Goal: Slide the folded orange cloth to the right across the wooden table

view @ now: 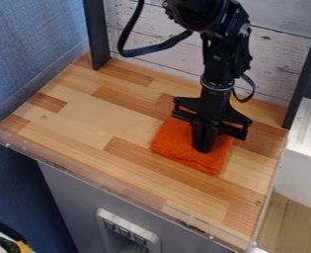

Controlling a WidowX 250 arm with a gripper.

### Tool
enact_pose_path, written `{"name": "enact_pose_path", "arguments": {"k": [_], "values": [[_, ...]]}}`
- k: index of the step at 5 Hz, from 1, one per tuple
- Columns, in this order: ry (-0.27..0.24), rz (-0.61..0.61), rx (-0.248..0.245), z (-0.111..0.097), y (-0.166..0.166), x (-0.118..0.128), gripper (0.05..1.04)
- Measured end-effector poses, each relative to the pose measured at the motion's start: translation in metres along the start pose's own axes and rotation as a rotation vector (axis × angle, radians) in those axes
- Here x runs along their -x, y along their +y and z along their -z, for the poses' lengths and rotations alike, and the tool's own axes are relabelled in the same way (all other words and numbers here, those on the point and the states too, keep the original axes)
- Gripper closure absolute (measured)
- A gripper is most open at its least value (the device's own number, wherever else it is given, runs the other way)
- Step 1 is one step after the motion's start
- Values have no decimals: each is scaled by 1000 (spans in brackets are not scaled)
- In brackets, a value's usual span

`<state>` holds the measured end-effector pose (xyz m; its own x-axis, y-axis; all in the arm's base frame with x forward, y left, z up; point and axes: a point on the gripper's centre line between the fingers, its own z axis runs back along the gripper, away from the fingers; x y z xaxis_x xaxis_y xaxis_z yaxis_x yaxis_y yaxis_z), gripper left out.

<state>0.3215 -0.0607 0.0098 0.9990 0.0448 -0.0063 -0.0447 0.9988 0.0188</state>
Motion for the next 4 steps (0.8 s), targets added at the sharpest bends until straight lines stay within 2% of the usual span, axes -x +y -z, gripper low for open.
{"name": "enact_pose_path", "arguments": {"k": [1, 2, 3, 4], "values": [[36, 35, -7, -1, -3, 5, 851], [65, 62, -10, -9, -4, 8, 626], [37, 84, 4, -32, -5, 6, 326], [9, 84, 14, -51, -5, 8, 95]]}}
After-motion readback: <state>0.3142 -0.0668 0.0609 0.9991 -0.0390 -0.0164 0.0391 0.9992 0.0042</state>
